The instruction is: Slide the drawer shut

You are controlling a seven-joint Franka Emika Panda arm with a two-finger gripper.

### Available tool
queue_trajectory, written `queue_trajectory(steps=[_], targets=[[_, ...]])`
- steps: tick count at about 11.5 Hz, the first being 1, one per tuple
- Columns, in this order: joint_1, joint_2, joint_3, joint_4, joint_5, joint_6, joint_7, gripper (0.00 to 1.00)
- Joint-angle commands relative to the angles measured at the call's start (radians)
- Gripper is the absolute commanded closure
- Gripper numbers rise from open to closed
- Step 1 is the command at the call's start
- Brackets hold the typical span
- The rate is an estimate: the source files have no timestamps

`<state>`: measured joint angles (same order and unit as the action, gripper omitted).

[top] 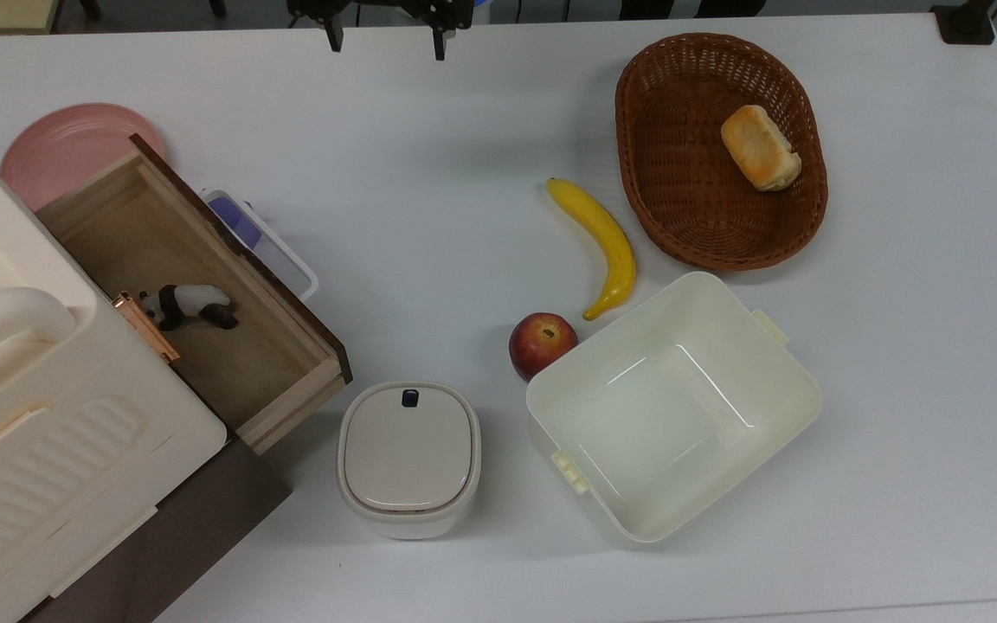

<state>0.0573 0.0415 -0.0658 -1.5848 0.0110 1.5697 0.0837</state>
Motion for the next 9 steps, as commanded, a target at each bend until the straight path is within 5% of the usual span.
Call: queue_trajectory(steps=[1, 8, 9], targets=[[0.009, -0.024, -0.003, -0.022, 0.015, -0.020, -0.036, 0.00], [0.010, -0.034, -0.003, -0.029, 0.018, -0.022, -0.028, 0.00], [0.009, -0.035, -0.002, -0.043, 0.020, -0.020, -0.013, 0.47]])
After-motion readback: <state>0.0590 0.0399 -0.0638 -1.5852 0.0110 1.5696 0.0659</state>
